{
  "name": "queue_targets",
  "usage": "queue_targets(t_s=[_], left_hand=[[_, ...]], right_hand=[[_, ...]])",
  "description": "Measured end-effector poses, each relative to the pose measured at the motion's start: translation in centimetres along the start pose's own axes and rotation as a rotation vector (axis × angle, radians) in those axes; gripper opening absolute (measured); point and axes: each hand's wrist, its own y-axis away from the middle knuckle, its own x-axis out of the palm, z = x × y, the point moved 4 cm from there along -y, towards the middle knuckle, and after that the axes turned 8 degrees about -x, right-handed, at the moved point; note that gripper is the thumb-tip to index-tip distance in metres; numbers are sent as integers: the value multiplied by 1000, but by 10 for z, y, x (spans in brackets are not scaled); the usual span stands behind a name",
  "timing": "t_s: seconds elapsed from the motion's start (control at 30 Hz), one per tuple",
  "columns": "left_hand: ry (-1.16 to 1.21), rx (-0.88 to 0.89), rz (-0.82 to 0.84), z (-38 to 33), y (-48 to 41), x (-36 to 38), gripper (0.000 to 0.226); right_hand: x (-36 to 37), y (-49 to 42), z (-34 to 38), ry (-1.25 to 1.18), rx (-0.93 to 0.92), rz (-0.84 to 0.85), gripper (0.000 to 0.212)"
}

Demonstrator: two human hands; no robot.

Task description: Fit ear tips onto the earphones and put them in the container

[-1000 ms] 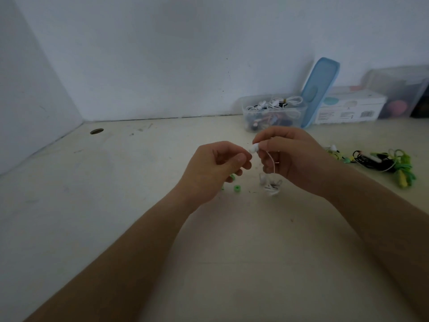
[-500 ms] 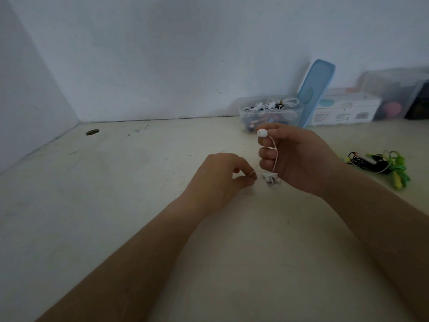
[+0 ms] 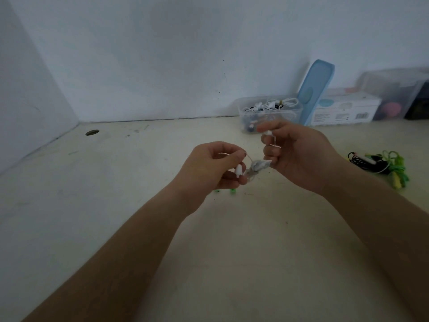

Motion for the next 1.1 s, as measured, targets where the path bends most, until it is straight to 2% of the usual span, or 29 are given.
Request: queue_targets(t_s=[0.1,0.3,0.47,0.6,0.7,0.77,0.9,0.97,1.1], left_hand=[[130,-63,-5,2,-1,-2,21],[201,-134,-6,5,-2,-3,18],[270,-138,-12,6,-2,-3,17],[372,-127,35,5,-3,-1,4],[386,-129,42,6,-3,-3,8],[243,-91,20,4,-3,-5,10],[-445,103,-102,0,-4,-6,9],[-727,185,-80,2,-4,2,9],[-959,199,46,2,1,7,16]], right_hand=[[4,2,-1,78,32,15,24],[9,5,-6,269,12,71,30],[9,7,-6,405,-43,108,34],[13,9,-8,531,-76,161,33],[14,10,-8,559,-83,144,32],[12,10,-8,551,-84,123,29],[8,7,-9,466,-44,66,27],[6,6,-9,426,-34,45,26],[4,4,-9,413,-23,20,25]])
